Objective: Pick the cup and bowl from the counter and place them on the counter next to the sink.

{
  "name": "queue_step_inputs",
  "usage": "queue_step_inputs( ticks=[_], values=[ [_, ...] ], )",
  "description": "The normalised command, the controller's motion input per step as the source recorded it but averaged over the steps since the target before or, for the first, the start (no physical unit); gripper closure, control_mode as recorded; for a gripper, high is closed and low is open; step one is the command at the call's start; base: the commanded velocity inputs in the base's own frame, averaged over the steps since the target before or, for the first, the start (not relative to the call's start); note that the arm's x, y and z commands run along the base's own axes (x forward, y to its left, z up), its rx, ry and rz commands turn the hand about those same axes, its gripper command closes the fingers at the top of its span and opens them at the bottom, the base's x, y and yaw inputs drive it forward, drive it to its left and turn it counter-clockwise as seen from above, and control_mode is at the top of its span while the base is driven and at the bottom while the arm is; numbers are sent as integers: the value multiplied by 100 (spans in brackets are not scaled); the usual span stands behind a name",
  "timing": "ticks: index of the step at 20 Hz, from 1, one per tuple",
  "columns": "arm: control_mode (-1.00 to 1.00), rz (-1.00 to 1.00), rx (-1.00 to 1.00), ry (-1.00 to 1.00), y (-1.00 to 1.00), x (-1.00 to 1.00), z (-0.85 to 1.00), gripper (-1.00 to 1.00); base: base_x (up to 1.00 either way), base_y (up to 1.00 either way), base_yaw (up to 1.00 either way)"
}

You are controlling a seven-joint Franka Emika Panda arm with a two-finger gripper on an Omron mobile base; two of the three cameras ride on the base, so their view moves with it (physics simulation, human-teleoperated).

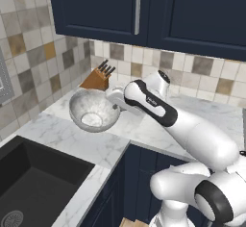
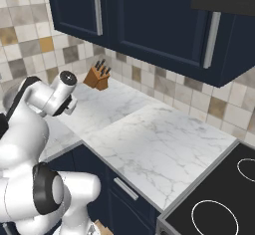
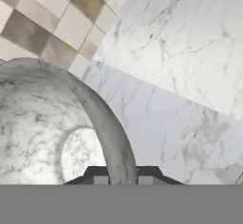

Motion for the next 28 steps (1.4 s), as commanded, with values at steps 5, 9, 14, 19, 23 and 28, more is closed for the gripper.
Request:
queue_step_inputs(
  ticks=[5, 9, 14, 19, 23, 28],
  values=[
    [-100, 1, -4, 23, 18, 10, 0, 100, 0, 0, 0],
    [-100, 0, -1, 12, 6, 12, 0, 100, 0, 0, 0],
    [-100, 0, -1, 3, 22, 0, -3, 100, 0, 0, 0],
    [-100, 0, -4, 0, 22, 0, -35, 100, 0, 0, 0],
    [-100, 0, -7, 0, 9, 0, -37, 100, 0, 0, 0],
    [-100, 0, -6, 0, 11, 0, -32, 100, 0, 0, 0]
  ],
)
